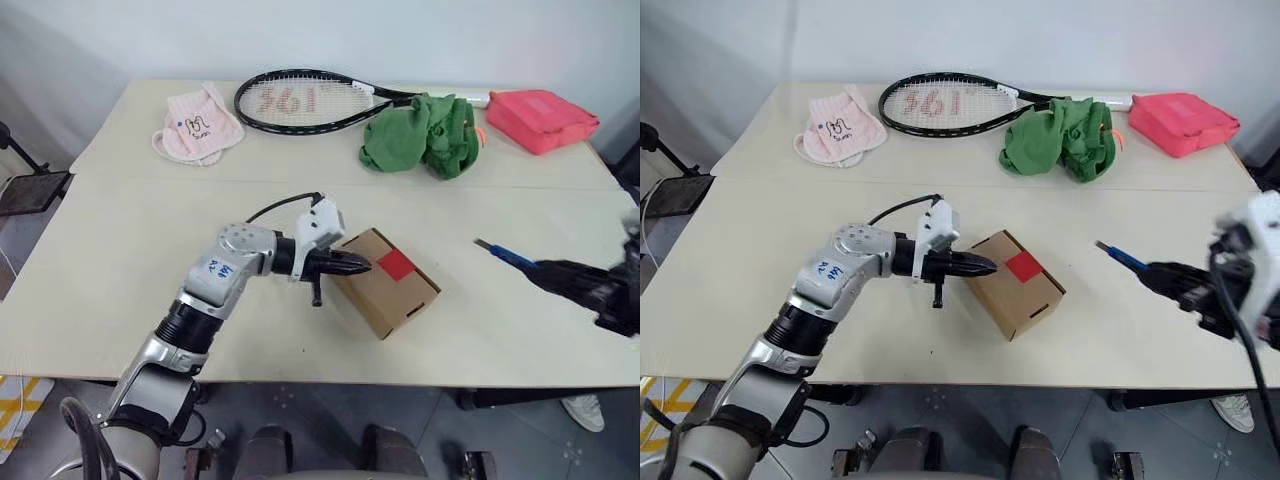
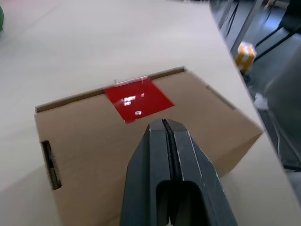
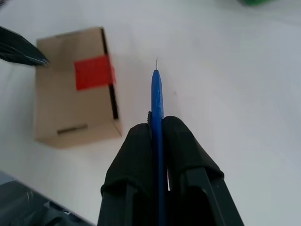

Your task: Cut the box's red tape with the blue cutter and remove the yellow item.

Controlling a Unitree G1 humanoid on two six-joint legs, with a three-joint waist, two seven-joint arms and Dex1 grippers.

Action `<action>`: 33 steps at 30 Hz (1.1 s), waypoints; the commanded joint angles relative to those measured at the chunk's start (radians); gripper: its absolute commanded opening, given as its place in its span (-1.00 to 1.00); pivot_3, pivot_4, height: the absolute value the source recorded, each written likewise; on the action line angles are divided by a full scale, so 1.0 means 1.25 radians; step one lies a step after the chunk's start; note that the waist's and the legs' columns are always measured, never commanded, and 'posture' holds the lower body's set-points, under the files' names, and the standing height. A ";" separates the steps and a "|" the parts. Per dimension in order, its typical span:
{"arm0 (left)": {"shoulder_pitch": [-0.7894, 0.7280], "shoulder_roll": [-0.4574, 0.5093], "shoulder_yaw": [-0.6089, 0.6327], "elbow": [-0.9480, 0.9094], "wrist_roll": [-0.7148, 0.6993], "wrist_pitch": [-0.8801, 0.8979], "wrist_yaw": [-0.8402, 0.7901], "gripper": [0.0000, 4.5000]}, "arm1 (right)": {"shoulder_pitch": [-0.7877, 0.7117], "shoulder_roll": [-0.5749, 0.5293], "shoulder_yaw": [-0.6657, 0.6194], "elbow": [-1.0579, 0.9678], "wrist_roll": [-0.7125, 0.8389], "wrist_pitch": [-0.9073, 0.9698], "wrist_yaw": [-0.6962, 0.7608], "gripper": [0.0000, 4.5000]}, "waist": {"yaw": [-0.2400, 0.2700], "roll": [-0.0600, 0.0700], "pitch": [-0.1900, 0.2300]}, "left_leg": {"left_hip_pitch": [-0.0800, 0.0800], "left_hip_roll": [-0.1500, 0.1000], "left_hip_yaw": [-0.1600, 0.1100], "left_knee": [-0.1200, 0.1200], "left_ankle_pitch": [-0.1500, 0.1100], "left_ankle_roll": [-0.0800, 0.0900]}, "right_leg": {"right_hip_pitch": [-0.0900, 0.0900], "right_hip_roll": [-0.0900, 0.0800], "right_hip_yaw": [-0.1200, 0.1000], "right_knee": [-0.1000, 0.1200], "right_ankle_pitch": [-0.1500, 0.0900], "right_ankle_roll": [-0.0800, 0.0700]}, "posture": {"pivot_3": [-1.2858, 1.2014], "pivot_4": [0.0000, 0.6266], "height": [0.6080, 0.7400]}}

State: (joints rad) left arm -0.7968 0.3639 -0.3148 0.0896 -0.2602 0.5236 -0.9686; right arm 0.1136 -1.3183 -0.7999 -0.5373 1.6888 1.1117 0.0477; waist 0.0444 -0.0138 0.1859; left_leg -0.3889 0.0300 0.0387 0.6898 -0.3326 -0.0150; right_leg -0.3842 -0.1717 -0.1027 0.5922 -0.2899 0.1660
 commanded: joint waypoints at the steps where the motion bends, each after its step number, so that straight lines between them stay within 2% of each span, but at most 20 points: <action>1: -0.022 -0.013 0.002 -0.014 0.027 0.010 0.033 -1.00 | -0.097 -0.057 0.124 0.015 0.099 -0.097 -0.103 -0.95 | 0.000 0.000 0.000 | 0.000 0.000 0.000 0.000 0.000 0.000 | 0.000 0.000 0.000 0.000 0.000 0.000 | 0.03 -0.52 1.00; 6: -0.031 -0.009 -0.018 -0.008 0.075 -0.005 0.052 -1.00 | -0.292 -0.152 0.380 0.016 0.195 -0.161 -0.193 -0.95 | 0.005 0.000 0.000 | -0.002 0.000 0.000 0.000 0.000 0.000 | -0.002 0.000 0.000 -0.001 0.000 0.000 | 0.03 -0.52 1.00; 10: -0.031 -0.002 -0.024 -0.002 0.093 0.000 0.044 -1.00 | -0.487 -0.107 0.563 0.027 0.221 -0.153 -0.253 -0.95 | 0.004 0.000 0.000 | -0.007 0.000 0.000 0.002 0.000 0.000 | -0.006 0.000 0.000 0.000 0.000 0.000 | 0.03 -0.52 1.00; 14: -0.026 0.004 -0.030 -0.006 0.104 0.026 0.042 -1.00 | -0.640 -0.048 0.707 0.063 0.198 -0.064 -0.300 -0.95 | 0.003 0.000 0.000 | -0.010 0.000 0.000 0.005 0.000 0.000 | -0.008 0.000 -0.001 0.001 0.001 0.000 | 0.03 -0.52 1.00; 21: -0.014 -0.007 -0.031 -0.032 0.099 0.050 0.047 -1.00 | -0.729 0.027 0.786 0.103 0.156 -0.010 -0.365 -0.95 | 0.005 0.000 0.000 | -0.011 0.000 0.000 0.007 0.000 0.000 | -0.008 0.000 -0.001 0.001 0.002 0.000 | 0.03 -0.52 1.00; 33: -0.009 -0.005 -0.041 -0.061 0.095 0.080 0.040 -1.00 | -0.714 0.080 0.768 0.117 0.105 0.026 -0.356 -0.95 | 0.005 0.000 0.000 | -0.012 0.000 0.000 0.007 0.000 0.000 | -0.008 0.000 -0.001 0.001 0.002 0.001 | 0.03 -0.52 1.00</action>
State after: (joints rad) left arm -0.8211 0.3575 -0.3440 0.0388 -0.1484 0.6110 -0.9112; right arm -0.7749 -1.2187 0.1943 -0.3858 1.8222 1.1407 -0.4049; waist 0.0511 -0.0138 0.1859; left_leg -0.4033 0.0304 0.0384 0.6981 -0.3327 -0.0148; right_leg -0.3946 -0.1718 -0.1038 0.5935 -0.2876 0.1667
